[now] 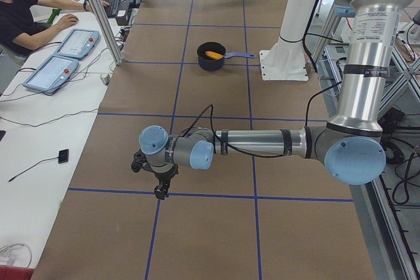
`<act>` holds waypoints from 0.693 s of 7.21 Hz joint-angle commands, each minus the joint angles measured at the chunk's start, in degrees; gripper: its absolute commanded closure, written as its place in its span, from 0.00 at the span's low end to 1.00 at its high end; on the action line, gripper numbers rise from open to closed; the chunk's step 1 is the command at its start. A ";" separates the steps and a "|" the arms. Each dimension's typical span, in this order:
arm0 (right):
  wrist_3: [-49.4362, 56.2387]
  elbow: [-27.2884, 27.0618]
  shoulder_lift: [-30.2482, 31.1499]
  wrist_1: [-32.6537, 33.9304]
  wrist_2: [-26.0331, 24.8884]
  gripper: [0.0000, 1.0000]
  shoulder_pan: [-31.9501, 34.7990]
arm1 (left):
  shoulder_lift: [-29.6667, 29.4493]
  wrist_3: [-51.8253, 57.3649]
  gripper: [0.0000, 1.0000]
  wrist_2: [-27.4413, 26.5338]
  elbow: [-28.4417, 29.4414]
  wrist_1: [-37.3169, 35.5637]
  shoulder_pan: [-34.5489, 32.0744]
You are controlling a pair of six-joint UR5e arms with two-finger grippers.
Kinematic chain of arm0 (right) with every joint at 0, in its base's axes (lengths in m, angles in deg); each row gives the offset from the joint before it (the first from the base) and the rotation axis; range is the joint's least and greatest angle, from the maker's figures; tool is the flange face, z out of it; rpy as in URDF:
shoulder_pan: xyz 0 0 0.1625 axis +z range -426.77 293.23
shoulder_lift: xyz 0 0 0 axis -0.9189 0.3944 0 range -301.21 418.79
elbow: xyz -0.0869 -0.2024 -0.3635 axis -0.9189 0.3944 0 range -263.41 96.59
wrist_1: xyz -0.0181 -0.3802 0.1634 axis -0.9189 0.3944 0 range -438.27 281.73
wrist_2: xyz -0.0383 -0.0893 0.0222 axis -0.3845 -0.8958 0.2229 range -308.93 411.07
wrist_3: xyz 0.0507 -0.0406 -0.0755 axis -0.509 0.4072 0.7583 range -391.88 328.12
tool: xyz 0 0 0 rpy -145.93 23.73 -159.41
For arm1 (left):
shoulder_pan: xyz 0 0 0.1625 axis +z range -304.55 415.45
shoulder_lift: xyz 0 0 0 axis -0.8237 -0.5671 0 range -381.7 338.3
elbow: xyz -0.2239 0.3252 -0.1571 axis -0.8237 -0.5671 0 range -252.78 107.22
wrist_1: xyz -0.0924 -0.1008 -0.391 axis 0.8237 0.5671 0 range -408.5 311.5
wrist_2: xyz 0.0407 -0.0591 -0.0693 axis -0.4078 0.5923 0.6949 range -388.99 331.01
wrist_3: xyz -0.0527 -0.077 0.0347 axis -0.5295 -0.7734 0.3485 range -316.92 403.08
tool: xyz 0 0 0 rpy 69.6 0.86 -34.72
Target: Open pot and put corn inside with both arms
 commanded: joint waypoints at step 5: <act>-0.11 -0.03 -0.59 -0.10 -0.30 0.00 0.24 | 1.05 -0.05 0.01 0.18 -0.28 0.09 -0.18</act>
